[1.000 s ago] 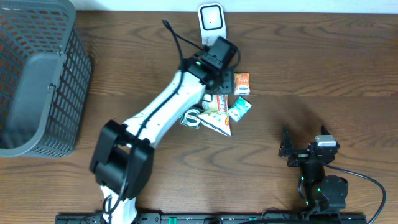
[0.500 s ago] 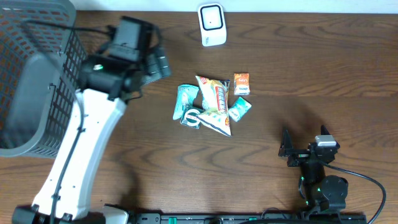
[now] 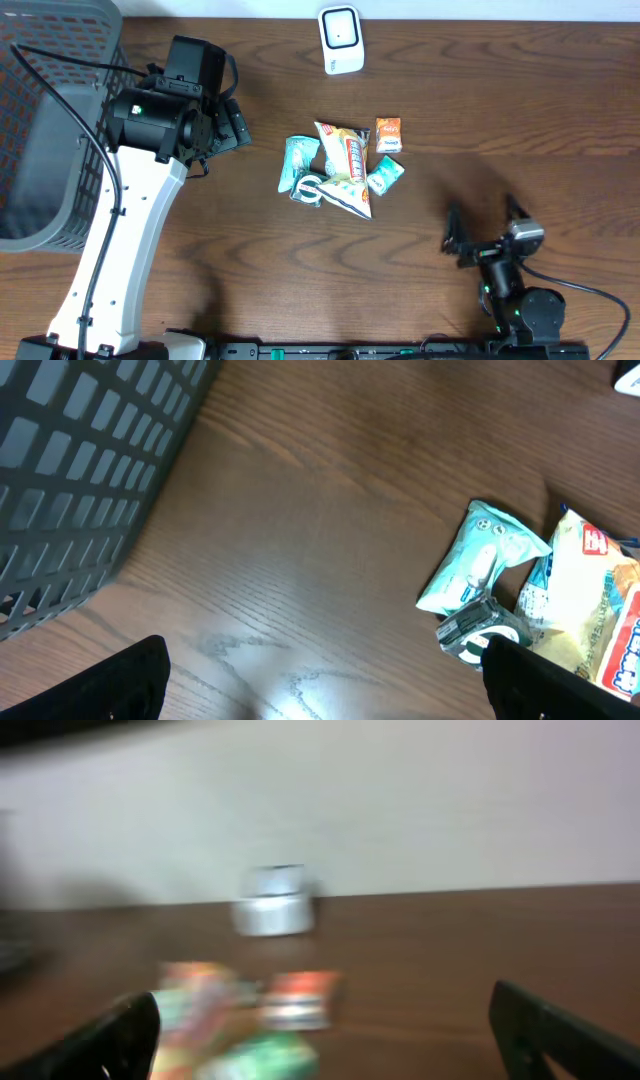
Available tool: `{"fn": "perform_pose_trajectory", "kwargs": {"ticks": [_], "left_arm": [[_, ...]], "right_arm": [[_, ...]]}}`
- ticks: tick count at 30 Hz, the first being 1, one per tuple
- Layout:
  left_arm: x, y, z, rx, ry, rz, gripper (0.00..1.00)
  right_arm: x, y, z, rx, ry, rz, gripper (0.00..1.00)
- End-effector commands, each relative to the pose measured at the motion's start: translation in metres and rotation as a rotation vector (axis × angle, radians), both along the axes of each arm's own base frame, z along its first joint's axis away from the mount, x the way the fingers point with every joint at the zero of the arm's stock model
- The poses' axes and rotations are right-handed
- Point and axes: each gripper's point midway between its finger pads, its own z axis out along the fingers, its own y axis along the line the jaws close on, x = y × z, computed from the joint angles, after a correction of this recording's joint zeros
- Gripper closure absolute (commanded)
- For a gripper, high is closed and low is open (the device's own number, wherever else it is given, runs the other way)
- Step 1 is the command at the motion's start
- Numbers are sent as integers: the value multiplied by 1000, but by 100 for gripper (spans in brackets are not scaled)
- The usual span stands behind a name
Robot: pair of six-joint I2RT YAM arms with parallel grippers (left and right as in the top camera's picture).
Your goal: Scan the item barcode
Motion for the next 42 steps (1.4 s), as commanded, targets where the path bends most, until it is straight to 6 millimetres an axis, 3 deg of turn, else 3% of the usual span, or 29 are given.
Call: {"fn": "perform_pose_trajectory", "kwargs": {"ticks": [1, 5, 10, 14, 17, 20, 24, 28, 33, 37, 42], "left_arm": [[1, 3, 2, 15, -3, 0, 2], [1, 3, 2, 15, -3, 0, 2], [1, 3, 2, 15, -3, 0, 2], [1, 3, 2, 15, -3, 0, 2], [1, 3, 2, 15, -3, 0, 2], [1, 3, 2, 15, -3, 0, 2], [1, 3, 2, 15, -3, 0, 2], [1, 3, 2, 15, -3, 0, 2], [1, 3, 2, 15, -3, 0, 2], [1, 3, 2, 15, -3, 0, 2], [1, 3, 2, 15, -3, 0, 2]], "right_arm": [[-43, 76, -1, 254, 154, 520, 1], [-44, 73, 26, 376, 105, 526, 1], [-54, 54, 93, 441, -188, 484, 1], [-67, 28, 145, 483, -411, 375, 1], [-71, 30, 173, 347, -456, 339, 1], [-53, 35, 185, 197, -360, 288, 1], [-16, 47, 196, 28, -158, 300, 1], [25, 66, 199, -29, 82, 406, 1], [76, 83, 170, -75, 447, 490, 1], [108, 100, 142, -116, 627, 548, 1], [127, 125, 114, -22, 734, 697, 1]]}}
